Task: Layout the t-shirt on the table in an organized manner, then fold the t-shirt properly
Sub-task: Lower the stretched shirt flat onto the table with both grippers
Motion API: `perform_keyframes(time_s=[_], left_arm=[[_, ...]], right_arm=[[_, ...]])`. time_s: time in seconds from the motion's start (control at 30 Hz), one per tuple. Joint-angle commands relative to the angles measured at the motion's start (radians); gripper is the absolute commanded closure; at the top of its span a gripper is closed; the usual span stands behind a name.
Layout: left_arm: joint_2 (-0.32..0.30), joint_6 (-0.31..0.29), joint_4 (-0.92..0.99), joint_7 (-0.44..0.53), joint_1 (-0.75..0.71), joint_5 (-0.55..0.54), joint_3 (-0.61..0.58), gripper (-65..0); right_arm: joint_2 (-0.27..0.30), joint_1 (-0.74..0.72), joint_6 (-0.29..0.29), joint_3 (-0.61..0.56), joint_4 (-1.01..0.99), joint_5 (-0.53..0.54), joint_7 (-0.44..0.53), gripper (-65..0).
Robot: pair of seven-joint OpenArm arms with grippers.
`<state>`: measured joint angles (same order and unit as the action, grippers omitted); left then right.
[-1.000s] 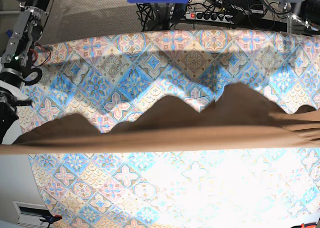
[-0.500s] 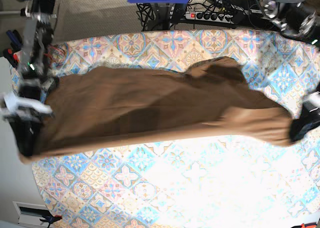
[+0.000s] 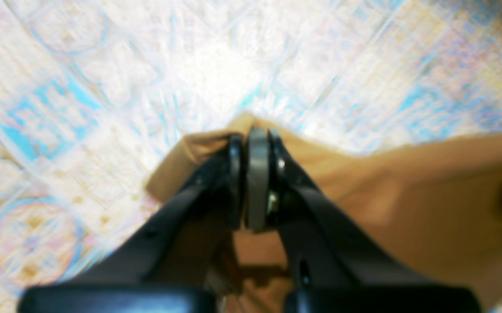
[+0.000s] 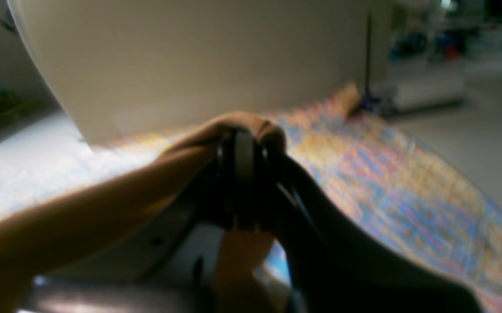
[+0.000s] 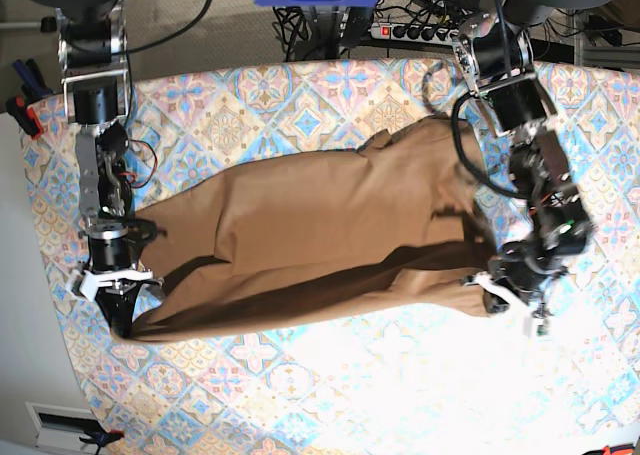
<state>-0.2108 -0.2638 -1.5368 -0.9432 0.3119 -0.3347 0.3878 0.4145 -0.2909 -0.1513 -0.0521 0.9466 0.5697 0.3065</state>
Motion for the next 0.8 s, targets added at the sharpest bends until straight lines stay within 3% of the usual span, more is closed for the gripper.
perform_keyframes(time_s=[0.0, 0.13, 0.33, 0.4, 0.5, 0.53, 0.63, 0.7, 0.77], left_arm=[[-0.014, -0.004, 0.052, 0.072, 0.043, -0.001, -0.006, 0.0], [-0.019, -0.004, 0.356, 0.232, 0.143, 0.006, -0.008, 0.0], [-0.035, -0.002, 0.735, 0.470, 0.303, 0.165, -0.091, 0.0], [-0.034, -0.001, 0.819, 0.573, 0.335, 0.205, -0.109, 0.0], [-0.034, 0.065, 0.905, 0.729, 0.366, 0.253, -0.108, 0.0], [-0.032, 0.102, 0.924, 0.772, 0.372, 0.263, -0.108, 0.0], [-0.025, 0.223, 0.945, 0.899, 0.375, 0.293, -0.109, -14.2], [-0.022, 0.252, 0.944, 0.955, 0.376, 0.309, -0.109, -18.1], [-0.020, 0.254, 0.941, 0.978, 0.390, 0.316, -0.109, -18.4]], right_arm=[[0.013, -0.054, -0.001, -0.015, -0.039, 0.005, 0.032, 0.0], [0.008, -0.241, -0.012, -0.114, -0.285, 0.006, 0.032, 0.0], [-0.145, -0.466, -0.135, -0.171, -0.683, 0.005, 0.032, 0.0], [-0.154, -0.535, -0.170, -0.173, -0.785, 0.005, 0.032, 0.0], [-0.156, -0.597, -0.181, -0.174, -0.880, 0.005, 0.027, 0.0], [-0.157, -0.606, -0.181, -0.174, -0.889, 0.005, 0.027, -3.9], [-0.157, -0.614, -0.181, -0.176, -0.883, 0.003, 0.027, -30.5], [-0.157, -0.615, -0.182, -0.203, -0.869, 0.003, 0.027, -45.4], [-0.156, -0.615, -0.182, -0.260, -0.849, 0.003, 0.030, -54.4]])
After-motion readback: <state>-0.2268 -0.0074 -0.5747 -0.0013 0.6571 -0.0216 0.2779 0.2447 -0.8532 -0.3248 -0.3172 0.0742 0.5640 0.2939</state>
